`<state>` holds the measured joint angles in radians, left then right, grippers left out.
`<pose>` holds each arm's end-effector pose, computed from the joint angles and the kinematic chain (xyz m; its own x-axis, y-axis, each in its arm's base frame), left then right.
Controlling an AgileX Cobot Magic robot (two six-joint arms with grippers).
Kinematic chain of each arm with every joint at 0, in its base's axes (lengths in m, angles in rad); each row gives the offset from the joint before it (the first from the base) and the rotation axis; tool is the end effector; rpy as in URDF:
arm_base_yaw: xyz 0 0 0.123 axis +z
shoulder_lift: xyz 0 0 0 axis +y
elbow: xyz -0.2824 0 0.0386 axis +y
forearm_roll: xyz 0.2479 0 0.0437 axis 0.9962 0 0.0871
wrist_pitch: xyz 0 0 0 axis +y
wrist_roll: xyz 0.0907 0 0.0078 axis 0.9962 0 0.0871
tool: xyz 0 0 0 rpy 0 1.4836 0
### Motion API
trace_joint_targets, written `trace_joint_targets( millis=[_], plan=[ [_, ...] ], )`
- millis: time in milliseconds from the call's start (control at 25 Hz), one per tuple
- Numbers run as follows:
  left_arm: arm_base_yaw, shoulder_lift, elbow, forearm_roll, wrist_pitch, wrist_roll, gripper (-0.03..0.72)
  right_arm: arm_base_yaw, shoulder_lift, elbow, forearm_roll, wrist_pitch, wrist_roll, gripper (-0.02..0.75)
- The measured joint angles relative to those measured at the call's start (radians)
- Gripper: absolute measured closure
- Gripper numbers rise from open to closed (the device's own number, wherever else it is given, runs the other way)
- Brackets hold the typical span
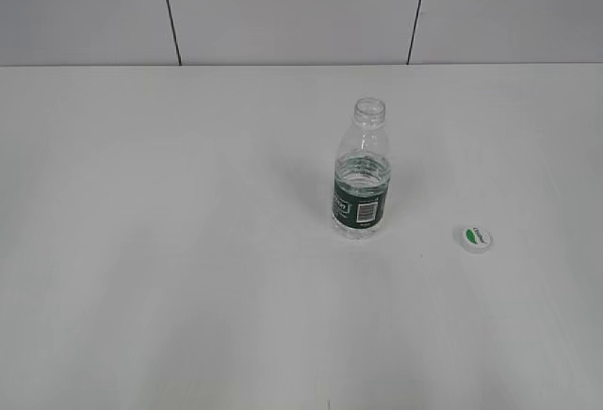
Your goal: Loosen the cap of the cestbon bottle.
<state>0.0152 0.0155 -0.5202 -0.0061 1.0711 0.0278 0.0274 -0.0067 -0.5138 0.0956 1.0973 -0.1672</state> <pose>-0.0052 -0.0006 0.2820 -0.4611 0.0179 -0.8872 0.0010 0.9998 0.0196 -0.0095 0.0075 0.2783 -0.4523 -0.1352 -0.8816 -0.1592 0.9848 -0.0693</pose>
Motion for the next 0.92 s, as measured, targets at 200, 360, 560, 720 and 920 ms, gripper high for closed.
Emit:
trace_joint_targets(
  millis=[200,360,560,720,920],
  plan=[
    [0.0,0.0,0.0,0.006,0.0,0.0,0.158,0.031,0.0,0.0,0.0,-0.001,0.0,0.149],
    [0.0,0.0,0.0,0.006,0.0,0.0,0.158,0.032,0.0,0.0,0.0,-0.001,0.0,0.149],
    [0.0,0.0,0.0,0.006,0.0,0.0,0.158,0.032,0.0,0.0,0.0,-0.001,0.0,0.149],
    [0.0,0.0,0.0,0.006,0.0,0.0,0.158,0.032,0.0,0.0,0.0,-0.001,0.0,0.149],
    [0.0,0.0,0.0,0.006,0.0,0.0,0.158,0.032,0.0,0.0,0.0,-0.001,0.0,0.149]
  ],
)
